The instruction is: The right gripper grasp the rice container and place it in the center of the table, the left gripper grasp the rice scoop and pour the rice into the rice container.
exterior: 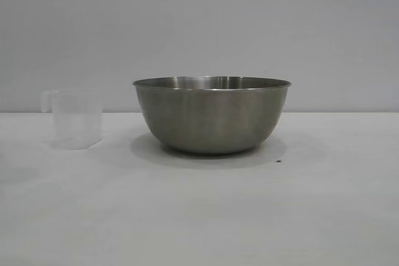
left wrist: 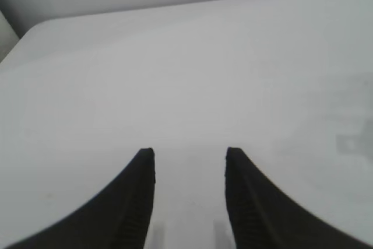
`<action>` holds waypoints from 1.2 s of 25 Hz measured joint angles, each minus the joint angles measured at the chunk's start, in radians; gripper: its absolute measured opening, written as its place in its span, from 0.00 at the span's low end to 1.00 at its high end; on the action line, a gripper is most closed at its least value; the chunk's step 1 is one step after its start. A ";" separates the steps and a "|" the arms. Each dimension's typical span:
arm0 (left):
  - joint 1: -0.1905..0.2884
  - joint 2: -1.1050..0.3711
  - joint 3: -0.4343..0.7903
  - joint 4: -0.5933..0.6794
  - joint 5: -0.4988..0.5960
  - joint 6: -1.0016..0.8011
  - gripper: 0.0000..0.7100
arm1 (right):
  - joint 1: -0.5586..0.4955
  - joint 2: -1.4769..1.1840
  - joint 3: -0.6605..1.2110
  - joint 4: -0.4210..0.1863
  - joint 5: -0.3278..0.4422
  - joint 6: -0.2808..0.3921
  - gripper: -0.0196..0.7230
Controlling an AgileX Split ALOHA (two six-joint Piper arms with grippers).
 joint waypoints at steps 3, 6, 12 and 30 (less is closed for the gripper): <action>0.000 -0.067 0.000 0.011 0.090 0.000 0.41 | 0.000 0.000 0.000 0.000 0.000 0.000 0.45; 0.000 -0.114 0.001 0.031 0.153 0.000 0.41 | 0.000 0.000 0.000 0.000 0.000 0.000 0.45; 0.000 -0.221 0.001 0.046 0.332 0.000 0.41 | 0.000 0.000 0.000 0.000 0.000 0.000 0.45; 0.000 -0.629 0.008 0.049 0.798 -0.025 0.41 | 0.000 0.000 0.000 0.000 0.000 0.000 0.45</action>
